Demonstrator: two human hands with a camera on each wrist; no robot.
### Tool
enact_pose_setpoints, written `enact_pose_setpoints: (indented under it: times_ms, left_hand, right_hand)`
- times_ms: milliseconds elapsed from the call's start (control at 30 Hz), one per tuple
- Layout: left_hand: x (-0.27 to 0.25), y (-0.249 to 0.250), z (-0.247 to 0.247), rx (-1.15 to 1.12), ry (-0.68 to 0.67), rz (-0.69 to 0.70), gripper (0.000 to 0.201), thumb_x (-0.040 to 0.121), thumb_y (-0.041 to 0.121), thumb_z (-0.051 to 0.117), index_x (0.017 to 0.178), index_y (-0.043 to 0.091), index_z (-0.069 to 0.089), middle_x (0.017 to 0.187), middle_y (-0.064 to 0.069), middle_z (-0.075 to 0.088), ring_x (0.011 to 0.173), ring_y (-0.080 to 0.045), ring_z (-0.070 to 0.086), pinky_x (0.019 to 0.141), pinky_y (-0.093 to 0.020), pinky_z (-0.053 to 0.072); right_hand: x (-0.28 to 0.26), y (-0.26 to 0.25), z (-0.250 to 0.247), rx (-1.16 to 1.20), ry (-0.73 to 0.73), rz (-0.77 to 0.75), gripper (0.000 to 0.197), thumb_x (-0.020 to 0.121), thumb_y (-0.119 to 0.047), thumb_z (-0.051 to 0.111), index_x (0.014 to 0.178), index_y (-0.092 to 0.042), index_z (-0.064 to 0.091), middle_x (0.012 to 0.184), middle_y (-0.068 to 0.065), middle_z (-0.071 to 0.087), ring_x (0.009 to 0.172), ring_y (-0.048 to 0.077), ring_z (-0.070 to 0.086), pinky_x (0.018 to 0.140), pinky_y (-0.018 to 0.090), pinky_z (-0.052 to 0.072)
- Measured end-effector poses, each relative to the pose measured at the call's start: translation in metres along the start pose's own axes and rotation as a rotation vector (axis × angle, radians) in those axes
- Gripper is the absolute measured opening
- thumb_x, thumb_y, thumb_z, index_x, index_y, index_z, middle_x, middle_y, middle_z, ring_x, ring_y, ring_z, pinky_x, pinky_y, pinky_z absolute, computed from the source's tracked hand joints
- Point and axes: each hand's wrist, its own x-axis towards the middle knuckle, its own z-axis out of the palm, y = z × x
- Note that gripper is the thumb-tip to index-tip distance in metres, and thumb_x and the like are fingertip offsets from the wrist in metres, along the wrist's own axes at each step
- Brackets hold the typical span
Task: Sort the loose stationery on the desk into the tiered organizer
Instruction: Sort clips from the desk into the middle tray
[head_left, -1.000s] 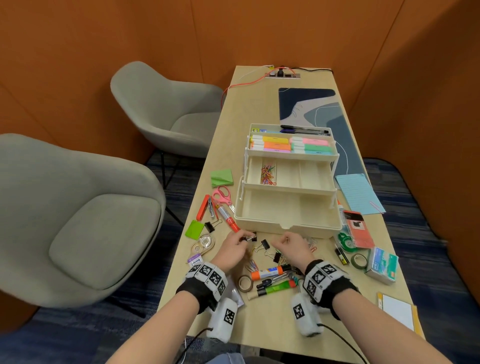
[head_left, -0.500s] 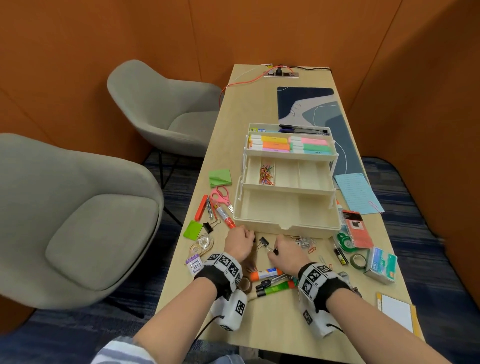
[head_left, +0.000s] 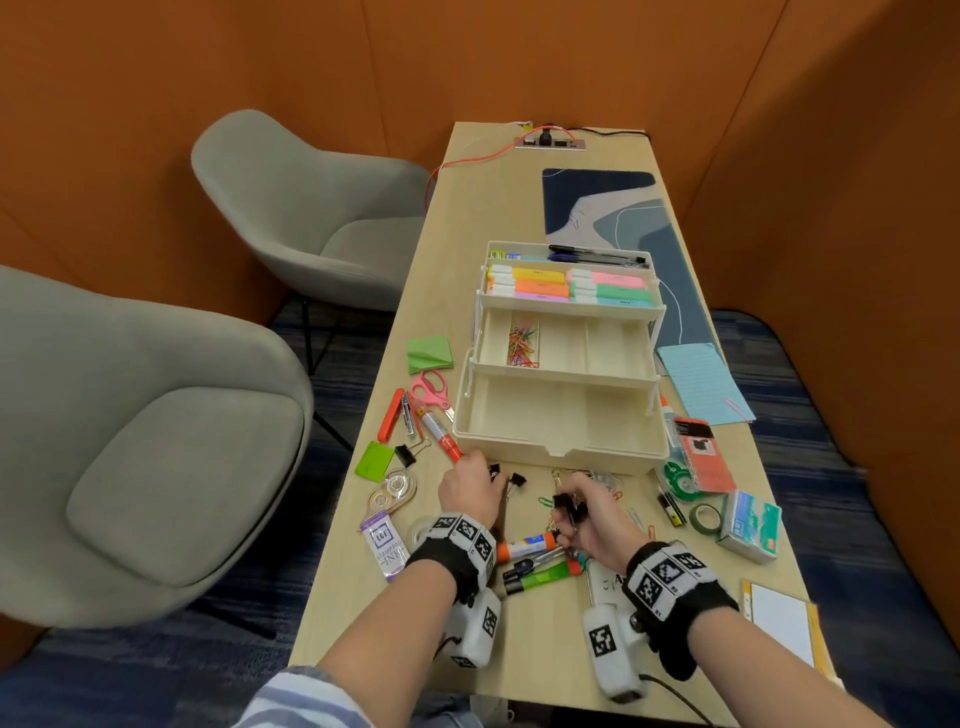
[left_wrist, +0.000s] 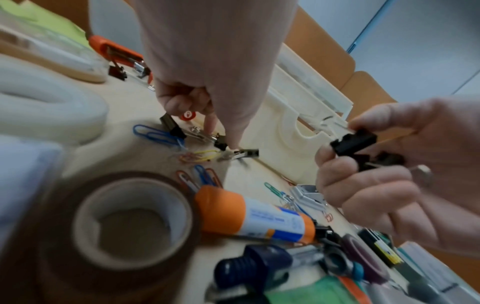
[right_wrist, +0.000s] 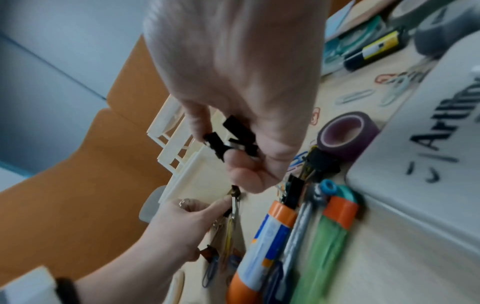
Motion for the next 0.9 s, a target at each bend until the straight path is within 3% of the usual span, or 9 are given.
enact_pose_setpoints:
  times_ms: [133,267,367,433,533,600,633,700,900]
  left_hand:
    - [-0.001,-0.003,-0.003,0.036,-0.018,0.052,0.021,0.092,0.028,0.054,0.102,0.009,0.054,0.100,-0.010,0.065,0.093,-0.030,0.065,0.076,-0.037,0.052]
    - [-0.005,-0.013,-0.010,-0.005,-0.046,0.134,0.019,0.091,0.026,0.051,0.100,0.009,0.049,0.098,-0.011,0.063,0.090,-0.032,0.063,0.073,-0.035,0.049]
    - [-0.007,-0.026,-0.016,-0.111,-0.064,0.140,0.020,0.087,0.029,0.052,0.096,0.012,0.047,0.092,-0.009,0.062,0.085,-0.030,0.061,0.072,-0.035,0.048]
    - [-0.009,-0.035,-0.022,-0.201,-0.071,0.109,0.018,0.086,0.030,0.052,0.093,0.014,0.046,0.087,-0.006,0.061,0.080,-0.026,0.060,0.070,-0.036,0.049]
    - [-0.012,-0.046,-0.031,-0.313,-0.054,0.073,0.014,0.090,0.028,0.052,0.090,0.016,0.047,0.083,0.000,0.058,0.073,-0.015,0.056,0.063,-0.026,0.043]
    - [-0.013,-0.052,-0.037,-0.356,-0.032,0.053,0.012,0.093,0.026,0.051,0.089,0.015,0.047,0.081,0.002,0.056,0.069,-0.009,0.051,0.058,-0.021,0.036]
    - [-0.013,-0.055,-0.040,-0.371,-0.022,0.047,0.013,0.093,0.026,0.050,0.089,0.014,0.048,0.082,0.001,0.056,0.069,-0.010,0.051,0.060,-0.022,0.037]
    - [-0.013,-0.058,-0.044,-0.381,-0.009,0.045,0.015,0.093,0.028,0.049,0.091,0.013,0.049,0.086,-0.002,0.056,0.075,-0.014,0.052,0.068,-0.029,0.043]
    - [-0.016,-0.050,-0.047,-0.384,0.053,0.098,0.013,0.093,0.027,0.047,0.084,0.016,0.047,0.088,0.000,0.053,0.079,-0.015,0.049,0.068,-0.027,0.036]
  right_hand:
    - [-0.005,-0.002,0.006,0.113,-0.058,0.001,0.014,0.085,-0.016,0.043,0.081,-0.004,0.050,0.071,0.014,0.054,0.052,0.019,0.039,0.050,0.028,0.033]
    - [0.002,-0.006,0.016,0.057,-0.116,0.012,0.026,0.090,-0.028,0.048,0.072,-0.010,0.054,0.071,0.009,0.058,0.055,0.017,0.044,0.046,0.025,0.035]
    - [0.010,-0.008,0.026,-0.029,-0.065,-0.008,0.020,0.090,-0.016,0.049,0.072,-0.008,0.053,0.072,0.011,0.059,0.054,0.017,0.047,0.043,0.023,0.034]
    - [0.015,-0.009,0.031,-0.118,-0.013,-0.015,0.015,0.091,-0.009,0.045,0.084,-0.001,0.057,0.070,0.013,0.059,0.052,0.017,0.047,0.041,0.021,0.032]
    - [0.026,-0.008,0.036,-0.502,0.089,-0.094,0.023,0.096,-0.011,0.039,0.111,-0.003,0.055,0.069,0.008,0.058,0.051,0.016,0.046,0.040,0.021,0.034]
    - [0.031,-0.004,0.036,-0.985,0.159,-0.274,0.023,0.099,-0.018,0.036,0.115,-0.010,0.051,0.081,0.007,0.064,0.068,0.020,0.058,0.056,0.026,0.045]
    - [0.032,-0.001,0.037,-1.236,0.181,-0.353,0.022,0.099,-0.021,0.036,0.115,-0.011,0.048,0.090,0.009,0.067,0.080,0.025,0.062,0.065,0.029,0.047]
    - [0.034,0.003,0.041,-1.605,0.199,-0.443,0.020,0.099,-0.024,0.036,0.113,-0.011,0.043,0.098,0.012,0.068,0.088,0.031,0.064,0.068,0.034,0.046]
    - [0.043,0.011,0.050,-1.868,0.201,-0.410,0.031,0.096,-0.031,0.043,0.118,-0.010,0.039,0.100,0.008,0.067,0.089,0.029,0.064,0.065,0.034,0.044]
